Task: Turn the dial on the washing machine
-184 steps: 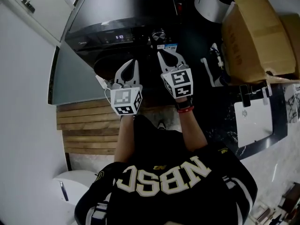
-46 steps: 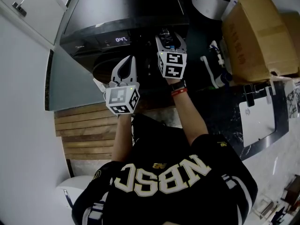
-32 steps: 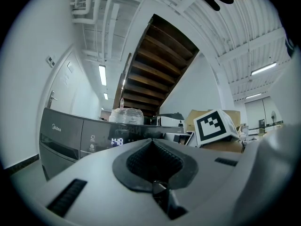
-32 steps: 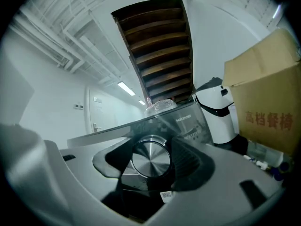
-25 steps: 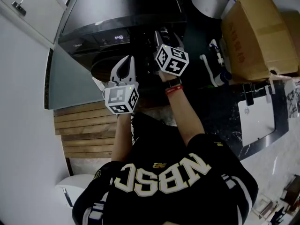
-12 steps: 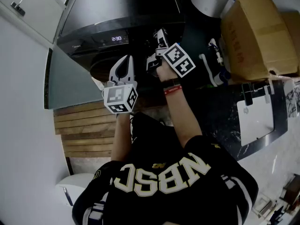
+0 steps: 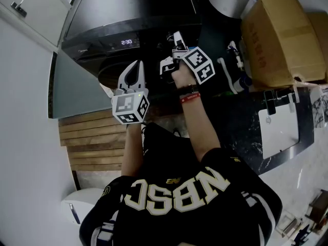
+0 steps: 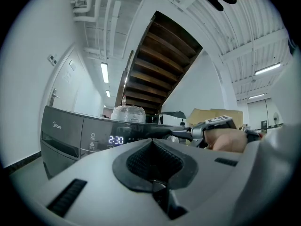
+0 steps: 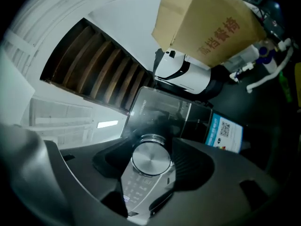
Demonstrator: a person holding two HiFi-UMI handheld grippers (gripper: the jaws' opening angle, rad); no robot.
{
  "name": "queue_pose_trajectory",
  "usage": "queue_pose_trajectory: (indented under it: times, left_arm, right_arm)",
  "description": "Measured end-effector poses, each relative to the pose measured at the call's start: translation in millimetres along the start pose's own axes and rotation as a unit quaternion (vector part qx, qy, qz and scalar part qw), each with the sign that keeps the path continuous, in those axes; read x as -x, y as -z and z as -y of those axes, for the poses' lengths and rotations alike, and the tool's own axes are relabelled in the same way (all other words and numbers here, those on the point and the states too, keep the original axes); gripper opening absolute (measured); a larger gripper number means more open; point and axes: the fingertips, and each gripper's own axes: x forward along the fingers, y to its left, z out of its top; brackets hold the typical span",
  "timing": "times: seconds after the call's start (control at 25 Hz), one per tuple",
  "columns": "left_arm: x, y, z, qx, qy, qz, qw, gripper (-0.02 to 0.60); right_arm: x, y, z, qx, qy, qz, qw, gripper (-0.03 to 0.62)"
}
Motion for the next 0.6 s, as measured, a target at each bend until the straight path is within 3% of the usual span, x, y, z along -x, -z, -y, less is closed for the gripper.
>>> queue_pose_trajectory:
  times: [0.32,0.52,0.6]
  left_arm:
    - [2,1,0,0.002,-0.002,-0.002,1.0000,0.015]
    - [2,-1,-2,0.002,-0.007,-0.003,1.0000,0.015]
    - [2,-2,-3,0.002,-0.007,-0.003,1.0000,0.015]
  right_arm:
    - [0,2,12,-0.144,-0.016,0.008,0.989,0.268]
    - [1,3,8,-0.126,-0.037,-0.016,0.991,0.268]
    - [3,4,6,-0.112,-0.051,-0.037,0.992,0.317]
